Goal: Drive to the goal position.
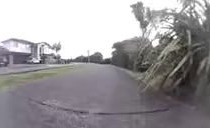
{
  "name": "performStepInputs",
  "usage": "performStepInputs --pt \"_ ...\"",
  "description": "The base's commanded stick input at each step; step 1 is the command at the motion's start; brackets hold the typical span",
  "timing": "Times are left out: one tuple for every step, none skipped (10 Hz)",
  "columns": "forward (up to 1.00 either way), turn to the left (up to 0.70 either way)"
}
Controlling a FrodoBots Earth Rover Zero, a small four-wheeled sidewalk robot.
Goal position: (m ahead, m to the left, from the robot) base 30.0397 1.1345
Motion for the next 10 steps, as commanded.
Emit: performStepInputs --pt "1.0 0.0" --pt "1.0 0.02" --pt "1.0 0.08" --pt "1.0 0.0" --pt "1.0 0.0" --pt "1.0 0.0" --pt "1.0 0.0" --pt "1.0 0.0" --pt "1.0 0.0" --pt "1.0 0.03"
